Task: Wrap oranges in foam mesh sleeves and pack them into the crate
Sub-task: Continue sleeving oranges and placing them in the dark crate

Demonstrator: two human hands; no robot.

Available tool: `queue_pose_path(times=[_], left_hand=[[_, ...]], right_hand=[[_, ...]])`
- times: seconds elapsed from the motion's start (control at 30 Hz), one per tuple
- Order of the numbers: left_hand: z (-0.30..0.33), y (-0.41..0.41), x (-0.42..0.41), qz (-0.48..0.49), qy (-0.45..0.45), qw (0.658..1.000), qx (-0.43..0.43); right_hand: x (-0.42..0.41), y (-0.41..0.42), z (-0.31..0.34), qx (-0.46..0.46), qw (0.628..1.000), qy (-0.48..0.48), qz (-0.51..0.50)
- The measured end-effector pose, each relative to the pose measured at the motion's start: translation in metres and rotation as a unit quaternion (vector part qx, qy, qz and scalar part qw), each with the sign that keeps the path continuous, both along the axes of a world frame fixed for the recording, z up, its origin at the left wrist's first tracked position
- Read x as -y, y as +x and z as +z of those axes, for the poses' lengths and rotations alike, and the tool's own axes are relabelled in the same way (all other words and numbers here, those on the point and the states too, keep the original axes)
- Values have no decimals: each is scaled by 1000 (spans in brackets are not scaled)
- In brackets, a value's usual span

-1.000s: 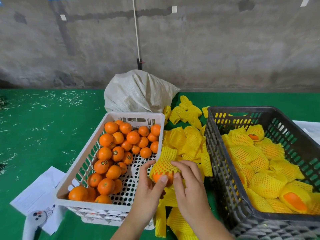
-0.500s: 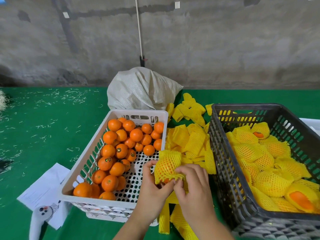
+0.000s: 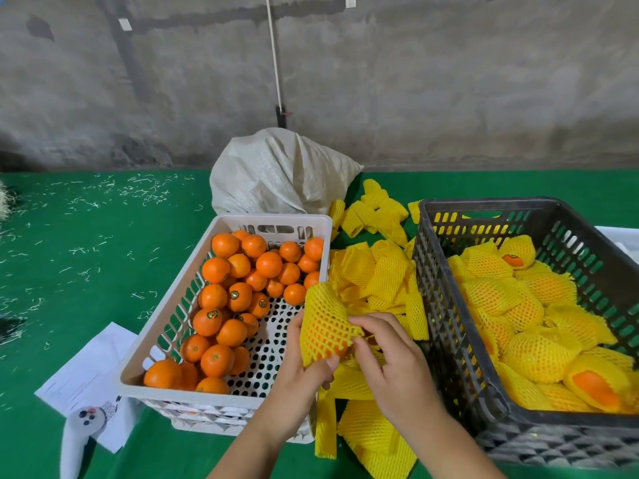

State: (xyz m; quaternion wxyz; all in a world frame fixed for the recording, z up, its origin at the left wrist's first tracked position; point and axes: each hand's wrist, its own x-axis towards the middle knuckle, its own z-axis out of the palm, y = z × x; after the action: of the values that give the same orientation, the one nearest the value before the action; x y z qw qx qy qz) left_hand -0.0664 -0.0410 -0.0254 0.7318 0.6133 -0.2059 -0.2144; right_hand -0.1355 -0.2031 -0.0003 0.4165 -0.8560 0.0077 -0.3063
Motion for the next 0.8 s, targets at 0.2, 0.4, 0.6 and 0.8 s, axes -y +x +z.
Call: queue_pose_path(times=[0.2,0.4,0.6,0.8], left_hand=[[0,-2,4,40,39,997,58],[-6,0,5,85,55,992,72],[-3,-3,6,131,67,981,126],[-5,-7,11,83,106,981,137]], right_hand=[[-2,-6,-9,47,998,-24,-16],[-15,-5,-10,-25,999,31,-1],[-9,-9,-9,-56,998,-20,22],[-6,-2,26,-154,923,349,40]])
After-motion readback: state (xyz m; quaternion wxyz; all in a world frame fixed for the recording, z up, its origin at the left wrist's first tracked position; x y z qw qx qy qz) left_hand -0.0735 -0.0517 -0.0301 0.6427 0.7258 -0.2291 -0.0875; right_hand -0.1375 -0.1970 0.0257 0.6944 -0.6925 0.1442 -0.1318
